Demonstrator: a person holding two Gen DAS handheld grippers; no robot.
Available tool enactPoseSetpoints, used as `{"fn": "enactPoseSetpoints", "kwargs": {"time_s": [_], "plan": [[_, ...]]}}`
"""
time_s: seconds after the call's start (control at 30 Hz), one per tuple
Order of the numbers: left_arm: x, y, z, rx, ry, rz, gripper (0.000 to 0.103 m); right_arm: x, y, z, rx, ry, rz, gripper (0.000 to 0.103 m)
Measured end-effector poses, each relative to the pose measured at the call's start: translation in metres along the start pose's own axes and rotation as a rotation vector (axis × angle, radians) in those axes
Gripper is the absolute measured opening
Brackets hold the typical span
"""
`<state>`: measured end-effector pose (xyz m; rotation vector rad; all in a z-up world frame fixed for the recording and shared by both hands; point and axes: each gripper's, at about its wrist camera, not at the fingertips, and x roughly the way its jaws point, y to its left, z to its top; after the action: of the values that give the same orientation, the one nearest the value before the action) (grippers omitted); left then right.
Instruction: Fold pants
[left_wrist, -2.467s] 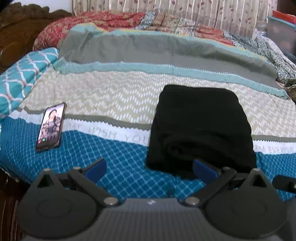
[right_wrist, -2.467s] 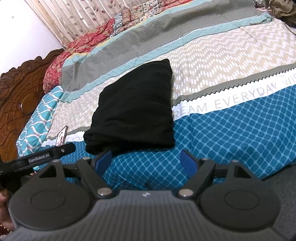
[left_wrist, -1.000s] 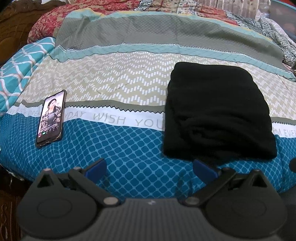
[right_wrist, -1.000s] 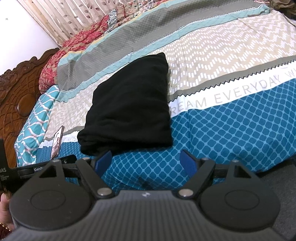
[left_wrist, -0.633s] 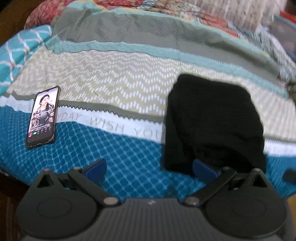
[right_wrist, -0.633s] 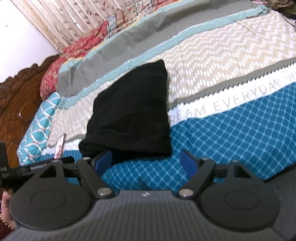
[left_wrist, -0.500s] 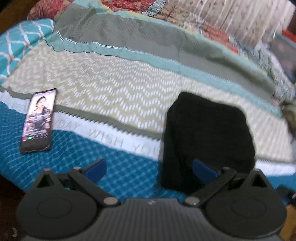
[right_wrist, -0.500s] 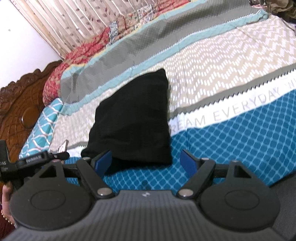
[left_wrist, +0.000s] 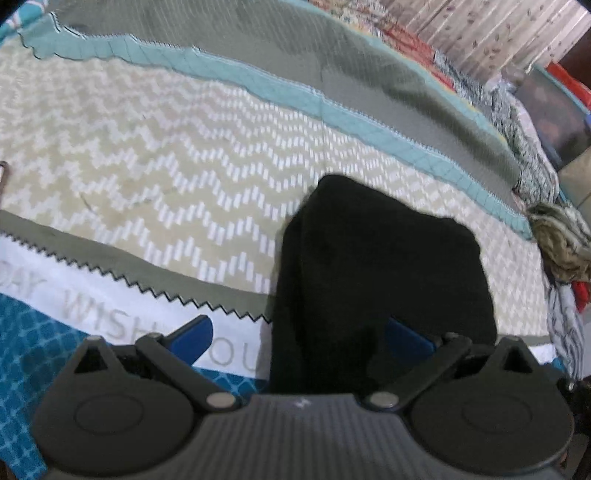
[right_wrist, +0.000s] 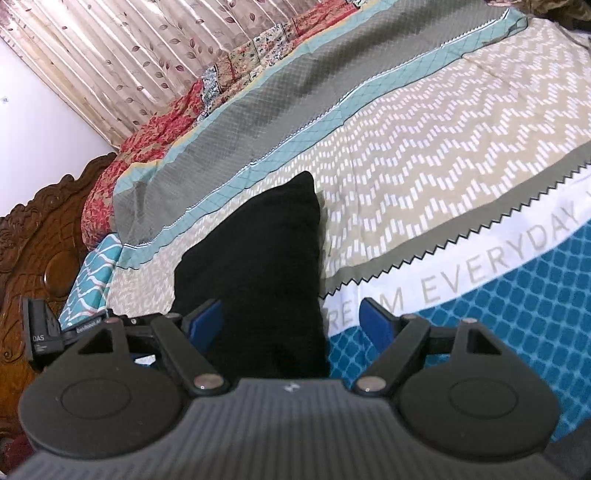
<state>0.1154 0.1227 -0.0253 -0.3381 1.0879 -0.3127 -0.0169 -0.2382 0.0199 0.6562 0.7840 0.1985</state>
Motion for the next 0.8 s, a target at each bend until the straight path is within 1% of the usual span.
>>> {"fn": "enactPoseSetpoints", "kwargs": {"time_s": [0.13, 0.17, 0.23, 0.27, 0.3, 0.33, 0.43, 0.6, 0.8], "plan": [[0.018, 0.004, -0.007, -0.002, 0.060, 0.010, 0.103, 0.018, -0.010, 0.001, 0.017, 0.048, -0.002, 0.083], [0.022, 0.005, -0.010, -0.003, 0.060, 0.011, 0.103, 0.024, -0.013, 0.000, 0.033, 0.073, 0.000, 0.083], [0.024, 0.005, -0.016, 0.008, 0.037, 0.018, 0.103, 0.040, -0.023, -0.004, 0.088, 0.153, 0.011, 0.084], [0.025, 0.003, -0.019, 0.022, 0.028, 0.027, 0.103, 0.045, -0.027, -0.008, 0.104, 0.158, 0.014, 0.088], [0.026, 0.001, -0.020, 0.037, 0.022, 0.038, 0.103, 0.043, -0.028, -0.010, 0.104, 0.135, 0.037, 0.091], [0.026, -0.001, -0.023, 0.053, 0.014, 0.052, 0.103, 0.042, -0.027, -0.011, 0.100, 0.130, 0.055, 0.097], [0.028, -0.008, -0.028, 0.076, -0.014, 0.085, 0.103, 0.039, -0.022, -0.015, 0.051, 0.126, 0.073, 0.103], [0.026, -0.008, -0.030, 0.080, -0.026, 0.080, 0.103, 0.036, -0.016, -0.024, -0.008, 0.098, 0.071, 0.103], [0.025, -0.008, -0.037, 0.098, -0.062, 0.078, 0.103, 0.039, -0.023, -0.024, 0.005, 0.082, 0.106, 0.103]]}}
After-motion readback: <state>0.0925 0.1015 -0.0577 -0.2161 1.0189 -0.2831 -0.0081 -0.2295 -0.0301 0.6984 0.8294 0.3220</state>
